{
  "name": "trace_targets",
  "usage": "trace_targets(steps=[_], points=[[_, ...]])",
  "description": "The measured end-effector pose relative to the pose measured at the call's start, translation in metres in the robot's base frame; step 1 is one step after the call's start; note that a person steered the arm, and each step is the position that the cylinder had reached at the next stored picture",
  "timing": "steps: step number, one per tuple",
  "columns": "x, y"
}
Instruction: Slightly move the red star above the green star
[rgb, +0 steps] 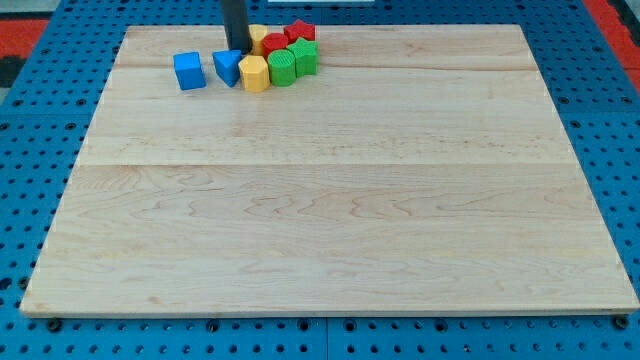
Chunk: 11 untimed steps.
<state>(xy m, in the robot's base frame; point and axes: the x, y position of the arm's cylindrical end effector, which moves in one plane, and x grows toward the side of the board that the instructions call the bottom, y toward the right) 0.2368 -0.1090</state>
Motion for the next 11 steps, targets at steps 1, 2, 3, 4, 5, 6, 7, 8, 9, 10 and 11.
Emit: trace_targets(steps=[1,2,3,4,5,6,7,8,9,10,11], points=[[-0.023,-0.026],[-0.045,-0.023],[-0.03,0.042],[-0.014,0.071],[-0.026,0.053],[-0.042,0.071],[-0.037,0.095],[-0.045,0.067],[-0.045,0.047],[-0.045,0.032],[-0.045,0.034]])
